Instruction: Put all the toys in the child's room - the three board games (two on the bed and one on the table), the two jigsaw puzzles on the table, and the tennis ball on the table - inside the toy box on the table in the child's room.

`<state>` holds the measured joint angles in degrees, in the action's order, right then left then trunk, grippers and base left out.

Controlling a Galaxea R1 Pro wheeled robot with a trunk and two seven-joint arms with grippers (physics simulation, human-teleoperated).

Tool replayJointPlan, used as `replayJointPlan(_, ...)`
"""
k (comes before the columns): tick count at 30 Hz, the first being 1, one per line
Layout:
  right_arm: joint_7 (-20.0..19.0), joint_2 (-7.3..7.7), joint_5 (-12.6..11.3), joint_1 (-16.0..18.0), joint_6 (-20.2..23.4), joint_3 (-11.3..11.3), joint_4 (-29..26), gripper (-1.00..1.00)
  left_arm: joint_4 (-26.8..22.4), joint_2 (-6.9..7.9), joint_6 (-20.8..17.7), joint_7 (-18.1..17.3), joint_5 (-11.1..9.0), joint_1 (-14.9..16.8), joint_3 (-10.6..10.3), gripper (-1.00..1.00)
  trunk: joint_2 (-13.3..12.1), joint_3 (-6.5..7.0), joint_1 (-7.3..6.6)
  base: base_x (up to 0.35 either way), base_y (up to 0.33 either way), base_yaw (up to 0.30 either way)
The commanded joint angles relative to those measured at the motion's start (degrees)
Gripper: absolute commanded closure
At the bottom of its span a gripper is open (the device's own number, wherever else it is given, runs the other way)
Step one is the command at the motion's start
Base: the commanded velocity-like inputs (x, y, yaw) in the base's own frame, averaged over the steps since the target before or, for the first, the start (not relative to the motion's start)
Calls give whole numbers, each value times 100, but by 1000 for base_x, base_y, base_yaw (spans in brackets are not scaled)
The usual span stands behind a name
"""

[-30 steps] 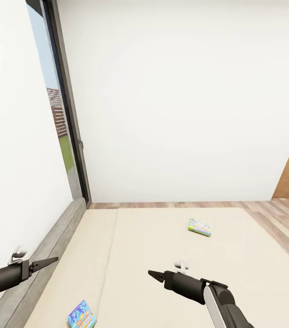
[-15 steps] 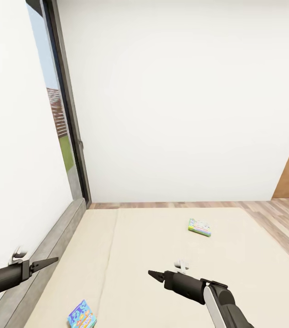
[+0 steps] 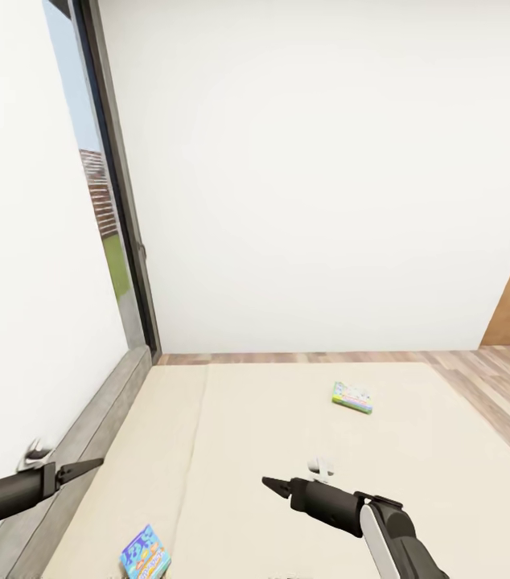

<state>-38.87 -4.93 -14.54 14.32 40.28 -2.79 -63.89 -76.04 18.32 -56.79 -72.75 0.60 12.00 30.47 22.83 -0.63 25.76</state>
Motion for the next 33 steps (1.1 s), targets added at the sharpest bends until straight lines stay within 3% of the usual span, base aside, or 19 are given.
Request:
replayJointPlan(1, -21, -3, -14, 3, 41, -20, -10, -100, 15, 1, -60, 52, 5, 4, 4, -100, 9, -16, 3, 0, 0, 0)
replayJointPlan(12, -83, 55, -91, 5, 114, -148, -65, -100, 96, -6, -76, 1108, -4, 96, -144, -100, 9, -118, 3, 0, 0, 0)
replayJointPlan(17, -99, 80, -202, 2, 152, -242, -86, -100, 304, 5, -84, 1608, -8, 376, -345, -100, 9, -165, 3, 0, 0, 0)
replayJointPlan(27, -234, 123, -305, 9, 248, -365, -612, -100, 1248, 13, -70, 2092, 20, 1061, -672, -100, 9, -259, 3, 0, 0, 0)
replayJointPlan(33, -346, 133, -387, 20, 426, -504, -957, -100, 1699, 10, -63, 2265, 157, 1371, -983, -100, 9, -315, 3, 0, 0, 0)
